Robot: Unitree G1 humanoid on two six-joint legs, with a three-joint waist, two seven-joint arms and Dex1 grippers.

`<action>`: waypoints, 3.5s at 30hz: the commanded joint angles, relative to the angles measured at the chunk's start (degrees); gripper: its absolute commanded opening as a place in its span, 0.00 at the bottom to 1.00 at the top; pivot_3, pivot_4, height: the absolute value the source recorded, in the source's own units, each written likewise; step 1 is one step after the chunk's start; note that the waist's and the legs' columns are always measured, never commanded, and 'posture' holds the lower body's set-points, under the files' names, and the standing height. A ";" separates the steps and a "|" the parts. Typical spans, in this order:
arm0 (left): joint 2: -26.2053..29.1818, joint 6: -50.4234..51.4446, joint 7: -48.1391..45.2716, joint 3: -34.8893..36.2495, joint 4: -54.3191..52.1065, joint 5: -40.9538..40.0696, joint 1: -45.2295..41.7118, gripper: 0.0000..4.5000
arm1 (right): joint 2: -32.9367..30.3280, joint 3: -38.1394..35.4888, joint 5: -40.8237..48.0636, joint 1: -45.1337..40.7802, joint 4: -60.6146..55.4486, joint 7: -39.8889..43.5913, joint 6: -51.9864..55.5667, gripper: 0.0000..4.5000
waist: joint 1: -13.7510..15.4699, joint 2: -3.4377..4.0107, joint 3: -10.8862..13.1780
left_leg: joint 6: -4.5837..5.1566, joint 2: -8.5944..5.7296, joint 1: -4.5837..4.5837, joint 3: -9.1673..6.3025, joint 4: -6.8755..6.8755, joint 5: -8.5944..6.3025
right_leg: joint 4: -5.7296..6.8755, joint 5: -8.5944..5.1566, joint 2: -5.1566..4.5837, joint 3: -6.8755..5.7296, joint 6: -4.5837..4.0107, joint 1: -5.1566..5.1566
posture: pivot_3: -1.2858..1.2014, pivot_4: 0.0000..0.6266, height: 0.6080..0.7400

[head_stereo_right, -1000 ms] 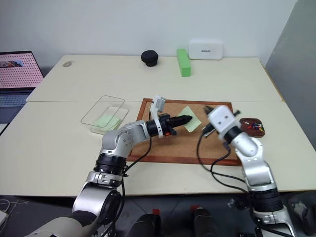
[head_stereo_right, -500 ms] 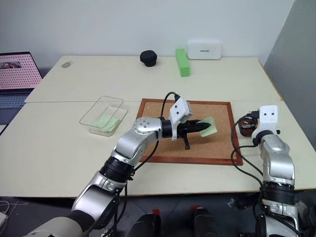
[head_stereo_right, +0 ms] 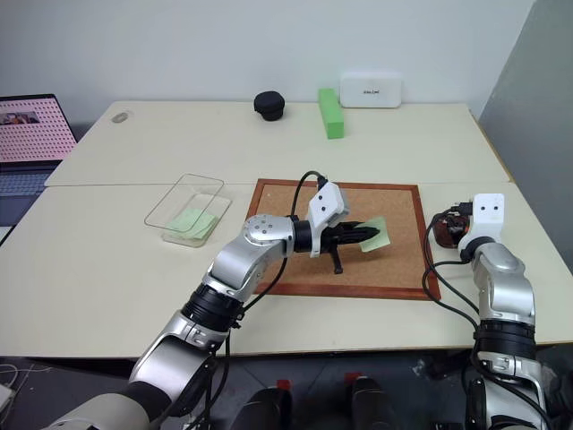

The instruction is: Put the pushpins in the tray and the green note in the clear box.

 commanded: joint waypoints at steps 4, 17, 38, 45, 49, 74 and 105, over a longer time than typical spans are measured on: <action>-0.36 0.56 -0.03 0.06 -2.71 -0.02 0.63 0.00 | -1.16 -0.10 0.66 -0.76 -1.01 -0.07 -1.71 0.88 | 0.01 0.00 0.00 | 0.00 0.00 0.00 0.00 0.00 0.00 | 0.00 0.00 0.00 0.00 0.00 0.00 | 0.52 0.24 1.00; -0.34 1.00 -0.36 0.24 -2.64 -0.05 0.30 0.00 | -1.78 -0.88 -0.14 -1.02 0.16 -2.29 -3.98 0.99 | 0.01 0.00 0.00 | 0.00 0.00 0.00 0.00 0.00 0.00 | 0.00 0.00 0.00 0.00 0.00 0.00 | 0.52 0.24 1.00; 0.20 1.89 0.31 0.62 -3.41 0.11 0.78 0.00 | -7.48 7.54 -4.83 2.72 0.07 4.53 -13.24 0.99 | 0.05 0.00 0.00 | 0.00 -0.01 0.00 0.00 0.01 0.00 | 0.00 0.00 0.00 0.00 0.00 0.00 | 0.52 0.24 1.00; 0.04 2.20 0.69 0.55 -3.86 0.02 1.18 0.00 | -10.70 10.58 -6.72 5.90 -0.28 8.61 -19.35 0.99 | -0.10 0.00 0.00 | 0.00 -0.01 0.01 0.01 0.01 0.00 | 0.00 -0.01 0.00 0.01 0.02 0.00 | 0.52 0.24 1.00; -0.10 2.31 0.89 0.55 -3.97 -0.04 1.30 0.00 | -10.49 10.26 -6.77 6.33 -0.55 8.74 -20.36 0.99 | -0.08 0.00 0.00 | 0.00 0.00 0.01 0.01 0.01 0.00 | 0.00 -0.01 0.00 0.01 0.02 0.00 | 0.52 0.24 1.00; 0.34 2.82 0.57 0.39 -4.39 -0.20 1.31 0.00 | 0.72 -9.88 17.28 -3.12 -3.01 -7.16 4.19 0.99 | -0.07 0.06 -0.01 | 0.02 0.00 -0.02 0.00 0.02 -0.01 | 0.03 0.10 0.00 0.00 -0.16 0.00 | 0.52 0.24 1.00; 0.18 3.30 0.50 0.21 -4.66 -0.25 1.29 0.00 | 1.00 -10.22 20.27 -3.25 -2.90 -9.94 5.11 0.99 | -0.05 0.07 -0.01 | 0.03 0.01 -0.02 0.00 0.01 -0.02 | 0.02 0.00 0.01 0.01 0.00 0.00 | 0.52 0.24 1.00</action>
